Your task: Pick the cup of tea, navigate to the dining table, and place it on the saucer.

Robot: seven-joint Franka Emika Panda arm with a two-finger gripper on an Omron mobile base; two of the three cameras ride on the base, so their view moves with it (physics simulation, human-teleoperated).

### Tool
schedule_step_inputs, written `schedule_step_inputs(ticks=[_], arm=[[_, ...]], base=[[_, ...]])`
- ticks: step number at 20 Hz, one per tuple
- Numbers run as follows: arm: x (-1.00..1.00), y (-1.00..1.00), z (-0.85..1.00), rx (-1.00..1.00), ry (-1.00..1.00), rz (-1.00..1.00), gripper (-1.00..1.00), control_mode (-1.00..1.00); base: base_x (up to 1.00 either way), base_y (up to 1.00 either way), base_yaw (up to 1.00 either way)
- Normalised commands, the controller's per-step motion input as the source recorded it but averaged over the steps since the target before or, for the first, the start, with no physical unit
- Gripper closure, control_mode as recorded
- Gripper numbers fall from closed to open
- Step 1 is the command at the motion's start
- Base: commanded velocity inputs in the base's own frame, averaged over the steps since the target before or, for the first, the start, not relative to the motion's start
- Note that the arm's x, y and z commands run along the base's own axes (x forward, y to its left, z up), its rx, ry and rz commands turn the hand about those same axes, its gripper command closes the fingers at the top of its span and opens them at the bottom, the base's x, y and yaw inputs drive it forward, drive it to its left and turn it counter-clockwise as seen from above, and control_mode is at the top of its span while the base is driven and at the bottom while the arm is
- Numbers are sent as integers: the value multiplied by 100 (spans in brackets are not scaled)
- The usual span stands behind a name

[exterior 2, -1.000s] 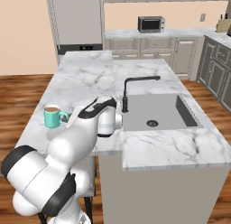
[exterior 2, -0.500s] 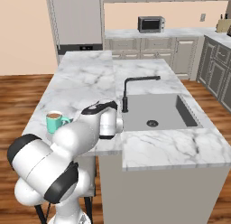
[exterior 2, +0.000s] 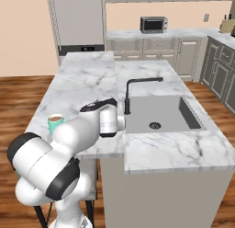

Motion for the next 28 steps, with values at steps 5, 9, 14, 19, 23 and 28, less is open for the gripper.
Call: schedule_step_inputs(ticks=[5, 9, 14, 19, 23, 28], arm=[[0, 2, -6, -7, 0, 0, 100, -100], [0, 0, -23, 0, 0, 0, 100, -100], [4, 0, -26, 0, 0, 0, 100, -100], [7, 2, -6, 0, 0, 0, 100, -100], [12, 6, 0, 0, 0, 0, 100, -100], [10, 9, 0, 0, 0, 0, 100, -100]], base=[[0, 0, 0], [0, 0, 0], [0, 0, 0], [0, 0, 0], [0, 0, 0], [0, 0, 0]])
